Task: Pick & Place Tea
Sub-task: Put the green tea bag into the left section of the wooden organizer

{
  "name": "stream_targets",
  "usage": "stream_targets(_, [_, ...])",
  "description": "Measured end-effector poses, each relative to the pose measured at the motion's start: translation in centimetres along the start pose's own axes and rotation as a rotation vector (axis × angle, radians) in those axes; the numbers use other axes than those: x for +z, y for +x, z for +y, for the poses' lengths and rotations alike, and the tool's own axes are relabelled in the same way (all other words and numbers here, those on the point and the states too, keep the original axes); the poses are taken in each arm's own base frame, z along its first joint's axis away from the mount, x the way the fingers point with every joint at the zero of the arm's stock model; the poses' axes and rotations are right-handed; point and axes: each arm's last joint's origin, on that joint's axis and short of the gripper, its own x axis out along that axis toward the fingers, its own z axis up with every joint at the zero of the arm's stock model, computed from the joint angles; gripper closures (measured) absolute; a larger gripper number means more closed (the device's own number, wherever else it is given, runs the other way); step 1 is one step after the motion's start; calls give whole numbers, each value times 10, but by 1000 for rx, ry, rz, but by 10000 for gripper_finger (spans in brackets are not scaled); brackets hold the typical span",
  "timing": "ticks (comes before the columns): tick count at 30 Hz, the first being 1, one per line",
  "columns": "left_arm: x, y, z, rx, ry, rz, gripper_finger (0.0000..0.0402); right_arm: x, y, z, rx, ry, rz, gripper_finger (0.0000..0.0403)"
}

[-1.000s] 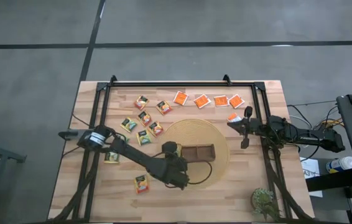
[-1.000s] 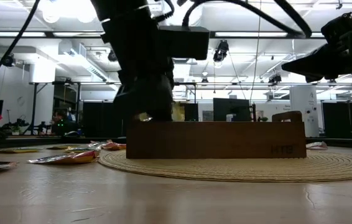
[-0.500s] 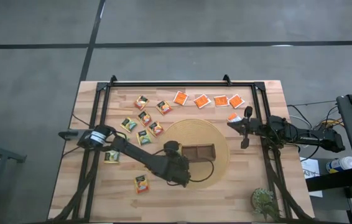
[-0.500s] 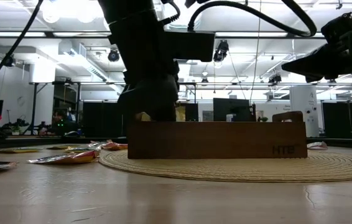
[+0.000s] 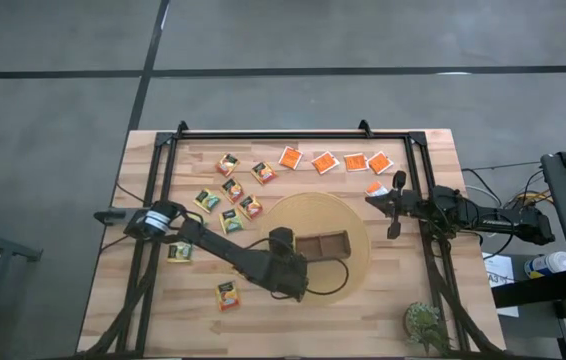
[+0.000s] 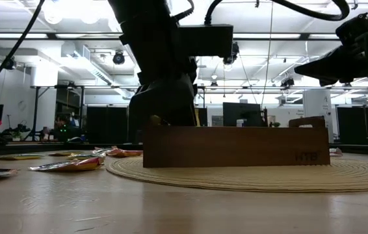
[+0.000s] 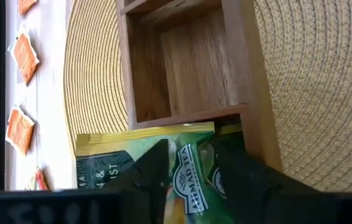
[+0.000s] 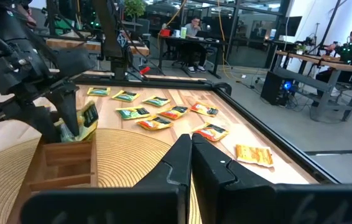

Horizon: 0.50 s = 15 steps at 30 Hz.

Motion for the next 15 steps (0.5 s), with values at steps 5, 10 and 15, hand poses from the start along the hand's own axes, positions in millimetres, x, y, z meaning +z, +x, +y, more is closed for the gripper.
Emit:
stream_targets(5, [0, -1, 0, -3, -43, 0, 215, 0, 0, 0, 0, 0, 0, 394])
stream_targets(10, [2, -7, 0, -43, -82, 20, 207, 0, 0, 0, 0, 0, 0, 394])
stream_targets(15, [9, -18, 1, -61, -111, 10, 207, 0, 0, 0, 0, 0, 0, 394])
